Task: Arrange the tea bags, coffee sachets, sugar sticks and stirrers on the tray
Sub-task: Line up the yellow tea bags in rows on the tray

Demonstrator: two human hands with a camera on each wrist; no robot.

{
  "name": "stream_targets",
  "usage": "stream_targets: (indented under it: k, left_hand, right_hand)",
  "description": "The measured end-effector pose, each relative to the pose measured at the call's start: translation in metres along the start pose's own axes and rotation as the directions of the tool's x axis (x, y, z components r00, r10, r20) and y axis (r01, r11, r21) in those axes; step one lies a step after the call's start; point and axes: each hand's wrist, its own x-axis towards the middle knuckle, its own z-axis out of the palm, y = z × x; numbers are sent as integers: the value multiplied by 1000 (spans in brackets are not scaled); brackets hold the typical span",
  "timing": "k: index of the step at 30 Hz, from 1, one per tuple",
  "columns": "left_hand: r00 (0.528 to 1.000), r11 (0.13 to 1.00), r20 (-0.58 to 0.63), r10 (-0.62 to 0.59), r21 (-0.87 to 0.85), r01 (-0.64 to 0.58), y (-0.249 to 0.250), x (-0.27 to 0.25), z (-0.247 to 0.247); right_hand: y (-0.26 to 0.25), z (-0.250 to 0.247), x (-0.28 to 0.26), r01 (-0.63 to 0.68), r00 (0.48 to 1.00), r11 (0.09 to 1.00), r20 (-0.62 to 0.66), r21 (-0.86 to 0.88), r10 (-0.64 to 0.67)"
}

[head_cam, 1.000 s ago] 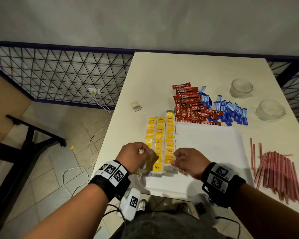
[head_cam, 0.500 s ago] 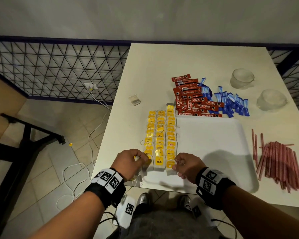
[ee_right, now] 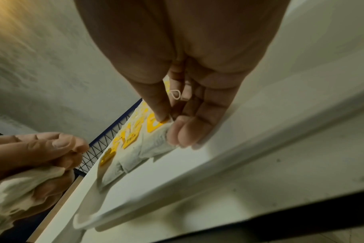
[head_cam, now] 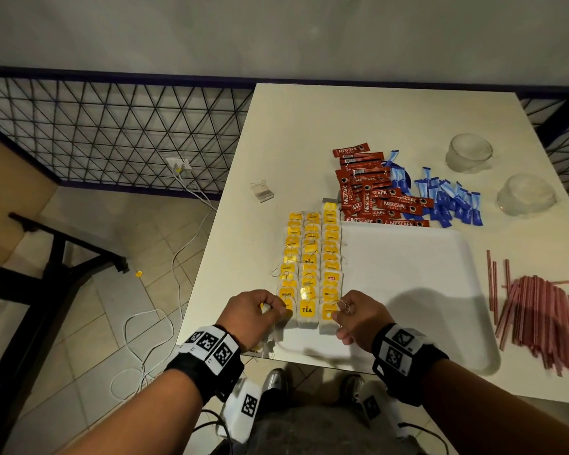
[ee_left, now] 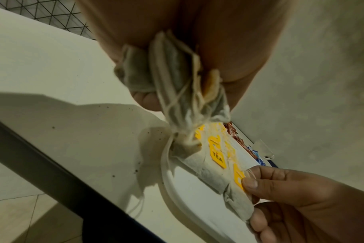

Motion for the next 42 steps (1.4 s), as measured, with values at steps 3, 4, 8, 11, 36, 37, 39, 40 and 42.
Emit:
stream_targets:
  k: [3, 4, 8, 11, 36, 37, 39, 40, 42]
  left_hand:
    - [1000, 1000, 1, 0, 14, 0, -6, -1, 3]
    - [1000, 999, 7, 11, 30, -11, -9, -1, 5]
    - [987, 961, 58, 149, 226, -158, -21, 0, 9]
    - [969, 905, 136, 204, 351, -240, -24, 4, 15]
    - [990, 916, 47, 132, -387, -103, 13, 4, 6]
    - [995, 852, 61, 73, -523, -31, 18, 5, 4]
    - [986, 676, 154, -66, -720, 158, 24, 10, -1]
    - [973, 594, 208, -103, -772, 228, 25, 13, -4]
    - [957, 490, 271, -103, -823, 286, 23, 19, -8]
  right_hand:
    - [-1, -4, -3, 114, 990, 986, -63, -121, -123]
    - [1, -6, -4, 202, 971, 950, -75, -237, -226]
    - [4, -11, -11, 537, 811, 630, 139, -561, -568]
    - [-4, -11, -12, 510, 850, 576, 268, -639, -454]
    - [-40, -6, -19, 599, 778, 671, 119, -437, -617]
    - [-52, -5, -21, 595, 791, 705, 126, -385, -599]
    - [-71, -1, -22, 614, 785, 716, 164, -332, -598]
    - [-81, 2, -24, 621, 781, 716, 178, -319, -599]
    - [-96, 7, -27, 609, 792, 735, 174, -298, -585]
